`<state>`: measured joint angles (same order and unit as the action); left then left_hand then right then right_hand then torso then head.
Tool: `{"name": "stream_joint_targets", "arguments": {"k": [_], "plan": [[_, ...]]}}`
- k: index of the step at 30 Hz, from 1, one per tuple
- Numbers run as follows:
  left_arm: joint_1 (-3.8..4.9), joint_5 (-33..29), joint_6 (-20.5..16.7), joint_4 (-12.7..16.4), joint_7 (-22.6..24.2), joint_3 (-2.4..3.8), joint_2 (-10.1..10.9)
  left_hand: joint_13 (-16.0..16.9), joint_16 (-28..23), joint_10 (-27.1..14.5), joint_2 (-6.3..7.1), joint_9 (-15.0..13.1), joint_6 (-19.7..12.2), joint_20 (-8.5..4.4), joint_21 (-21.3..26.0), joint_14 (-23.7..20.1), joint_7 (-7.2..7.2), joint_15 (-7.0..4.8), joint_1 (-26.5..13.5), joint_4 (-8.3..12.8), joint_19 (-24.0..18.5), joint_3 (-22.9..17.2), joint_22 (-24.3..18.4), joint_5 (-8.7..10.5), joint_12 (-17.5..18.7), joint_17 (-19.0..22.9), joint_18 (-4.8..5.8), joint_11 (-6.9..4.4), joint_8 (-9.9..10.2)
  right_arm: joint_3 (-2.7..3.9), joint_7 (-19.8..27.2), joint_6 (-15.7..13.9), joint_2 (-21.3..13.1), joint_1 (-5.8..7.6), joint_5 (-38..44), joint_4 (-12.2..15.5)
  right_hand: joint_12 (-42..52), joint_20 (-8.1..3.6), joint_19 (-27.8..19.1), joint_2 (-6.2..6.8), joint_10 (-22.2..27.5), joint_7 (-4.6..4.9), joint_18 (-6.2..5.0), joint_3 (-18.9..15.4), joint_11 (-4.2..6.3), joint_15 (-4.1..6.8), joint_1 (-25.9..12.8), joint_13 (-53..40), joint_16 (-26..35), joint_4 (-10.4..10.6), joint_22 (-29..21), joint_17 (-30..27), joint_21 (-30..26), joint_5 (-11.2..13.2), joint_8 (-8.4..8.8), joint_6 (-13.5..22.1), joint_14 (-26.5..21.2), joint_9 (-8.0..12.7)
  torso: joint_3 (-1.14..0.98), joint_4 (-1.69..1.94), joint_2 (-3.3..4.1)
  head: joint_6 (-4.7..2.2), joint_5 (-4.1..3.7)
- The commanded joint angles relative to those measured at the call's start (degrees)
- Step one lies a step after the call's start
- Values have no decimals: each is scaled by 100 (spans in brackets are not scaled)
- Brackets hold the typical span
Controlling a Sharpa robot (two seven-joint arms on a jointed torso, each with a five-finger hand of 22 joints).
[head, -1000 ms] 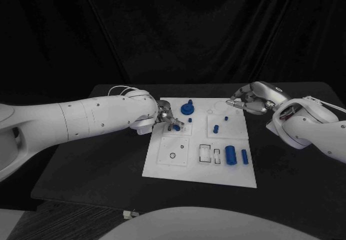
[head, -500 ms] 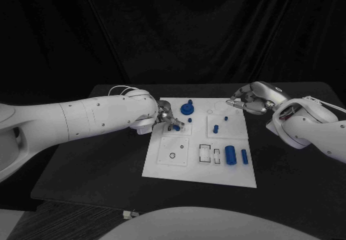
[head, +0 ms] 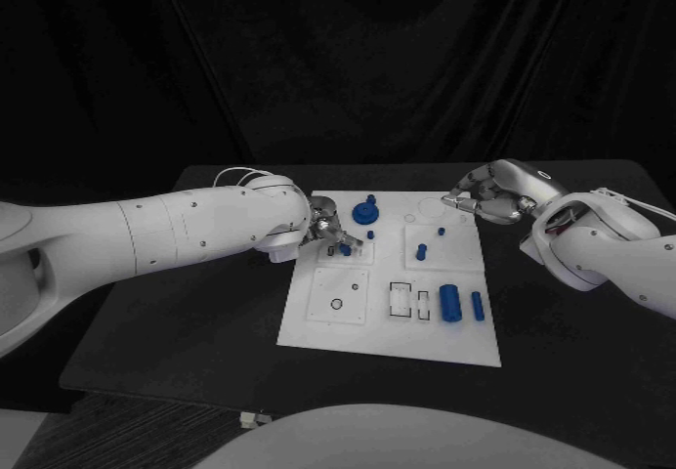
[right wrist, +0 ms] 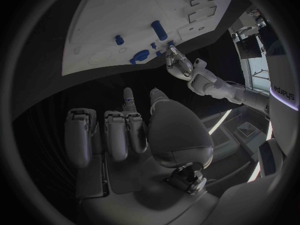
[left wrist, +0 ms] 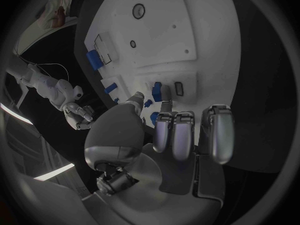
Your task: Assemble the parts on the task board
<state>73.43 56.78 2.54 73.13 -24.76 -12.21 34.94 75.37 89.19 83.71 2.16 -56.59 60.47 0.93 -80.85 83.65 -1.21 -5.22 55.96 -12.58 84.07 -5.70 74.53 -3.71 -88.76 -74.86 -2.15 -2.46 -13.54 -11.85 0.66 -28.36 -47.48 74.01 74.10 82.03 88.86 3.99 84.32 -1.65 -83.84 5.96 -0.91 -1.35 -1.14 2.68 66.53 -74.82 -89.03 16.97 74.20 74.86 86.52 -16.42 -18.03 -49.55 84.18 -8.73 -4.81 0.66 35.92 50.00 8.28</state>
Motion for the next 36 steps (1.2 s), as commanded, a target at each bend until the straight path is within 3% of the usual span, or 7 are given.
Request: {"name": "stream_joint_targets", "arguments": {"k": [1,36], "plan": [[-11,12,87,-4,151,4,-18,1463,14,629,-82,-37,118,0,42,616,-12,-44,-10,-116,121,129,1099,71,-124,-1445,-14,-34,-57,5,-60,-82,-3,-20,10,-7,114,8,327,-71,-616,2,-28,-31,-23,-45,115,-1518,-97,-54,1422,1514,-61,-83,-29,-26,582,-90,1,0,-1,0,6],[-17,12,266,-62,134,4,-60,1463,37,629,-213,-217,338,-50,5,623,81,-101,120,-144,151,253,1133,45,-124,-1468,-5,-106,-266,5,-50,-80,-15,-53,10,-19,114,10,324,-84,-616,6,-29,-27,-27,-48,131,-1518,-97,-53,1420,1514,-66,-94,-27,-29,582,-90,1,3,-3,0,7]]}}
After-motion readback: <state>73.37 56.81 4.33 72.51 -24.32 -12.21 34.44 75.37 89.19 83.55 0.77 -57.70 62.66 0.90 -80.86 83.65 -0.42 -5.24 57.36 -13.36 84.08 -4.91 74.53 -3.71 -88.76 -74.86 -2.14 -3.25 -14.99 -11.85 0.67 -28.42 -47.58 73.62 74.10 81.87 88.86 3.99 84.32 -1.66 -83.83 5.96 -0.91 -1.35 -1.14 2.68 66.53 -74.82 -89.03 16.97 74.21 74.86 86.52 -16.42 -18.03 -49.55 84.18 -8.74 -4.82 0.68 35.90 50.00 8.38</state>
